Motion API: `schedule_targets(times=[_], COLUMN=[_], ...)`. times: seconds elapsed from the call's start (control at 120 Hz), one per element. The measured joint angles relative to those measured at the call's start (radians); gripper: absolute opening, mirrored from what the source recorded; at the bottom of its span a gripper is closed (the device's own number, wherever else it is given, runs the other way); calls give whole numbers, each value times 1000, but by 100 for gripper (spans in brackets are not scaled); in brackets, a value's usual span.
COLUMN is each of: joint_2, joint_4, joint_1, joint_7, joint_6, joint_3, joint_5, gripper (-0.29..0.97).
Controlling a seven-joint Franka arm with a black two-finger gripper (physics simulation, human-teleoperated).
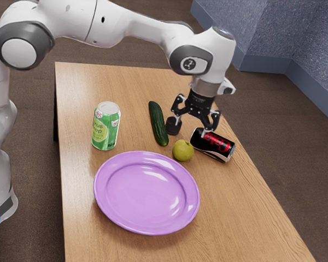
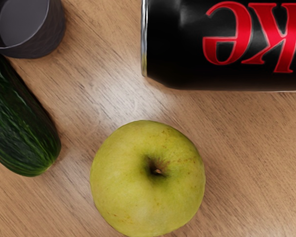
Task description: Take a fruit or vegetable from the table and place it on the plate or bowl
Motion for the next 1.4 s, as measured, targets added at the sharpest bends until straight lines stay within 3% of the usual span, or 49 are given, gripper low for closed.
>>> schedule_targets(times=[0.317,0.767,1.4], joint_2=[35,50,76], joint_4=[-40,-83,-112], joint_1=[28,73,76], joint_7=[108,72,51], joint_6=[64,103,168], joint_3=[0,6,-2], joint_5=[-35,-146,-184], gripper=[68,68,68])
